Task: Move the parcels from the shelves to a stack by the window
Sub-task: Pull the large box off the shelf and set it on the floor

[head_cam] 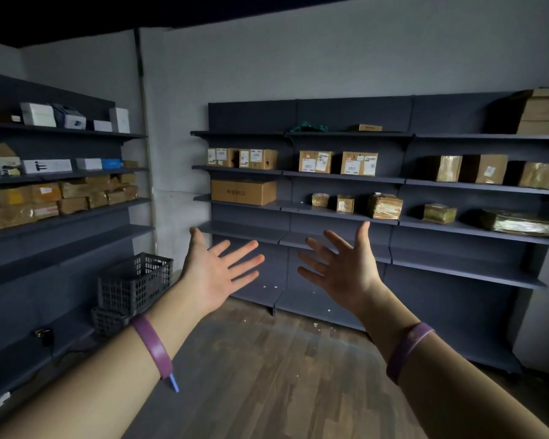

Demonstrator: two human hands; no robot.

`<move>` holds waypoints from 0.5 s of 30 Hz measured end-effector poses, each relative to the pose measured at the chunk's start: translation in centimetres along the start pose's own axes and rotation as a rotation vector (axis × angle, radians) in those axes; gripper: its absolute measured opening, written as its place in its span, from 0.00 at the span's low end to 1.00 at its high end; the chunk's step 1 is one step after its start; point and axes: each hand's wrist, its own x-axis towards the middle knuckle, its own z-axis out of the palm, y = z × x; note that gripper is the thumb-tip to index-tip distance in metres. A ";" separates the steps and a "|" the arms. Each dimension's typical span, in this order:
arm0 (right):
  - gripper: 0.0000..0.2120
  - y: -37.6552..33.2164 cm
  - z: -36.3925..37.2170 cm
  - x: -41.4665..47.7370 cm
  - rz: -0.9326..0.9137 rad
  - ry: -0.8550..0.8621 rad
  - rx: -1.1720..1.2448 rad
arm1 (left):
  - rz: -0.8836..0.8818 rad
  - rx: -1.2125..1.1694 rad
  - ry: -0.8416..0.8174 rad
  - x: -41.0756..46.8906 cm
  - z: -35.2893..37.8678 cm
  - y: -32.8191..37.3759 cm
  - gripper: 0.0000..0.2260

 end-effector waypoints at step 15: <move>0.41 0.3 -1.5 21.2 0.055 -0.045 -0.125 | 0.065 0.113 0.046 20.8 -2.8 3.0 0.39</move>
